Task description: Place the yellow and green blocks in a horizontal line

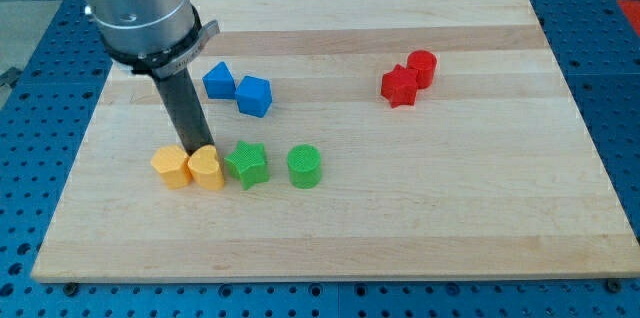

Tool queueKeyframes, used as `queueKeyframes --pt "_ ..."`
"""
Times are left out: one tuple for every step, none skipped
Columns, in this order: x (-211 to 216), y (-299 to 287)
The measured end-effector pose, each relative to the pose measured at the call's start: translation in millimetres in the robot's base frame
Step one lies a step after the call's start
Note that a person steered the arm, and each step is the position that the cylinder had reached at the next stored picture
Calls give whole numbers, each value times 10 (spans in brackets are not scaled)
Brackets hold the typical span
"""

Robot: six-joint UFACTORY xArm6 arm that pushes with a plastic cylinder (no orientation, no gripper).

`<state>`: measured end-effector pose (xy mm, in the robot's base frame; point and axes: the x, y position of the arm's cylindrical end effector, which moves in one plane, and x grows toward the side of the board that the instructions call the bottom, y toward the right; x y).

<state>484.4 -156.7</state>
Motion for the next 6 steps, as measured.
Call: queueKeyframes --pt "4 -14" --pt "-236 23" --pt "-339 429" --pt "-252 1281" --pt "-1 1932" --pt "172 2132"
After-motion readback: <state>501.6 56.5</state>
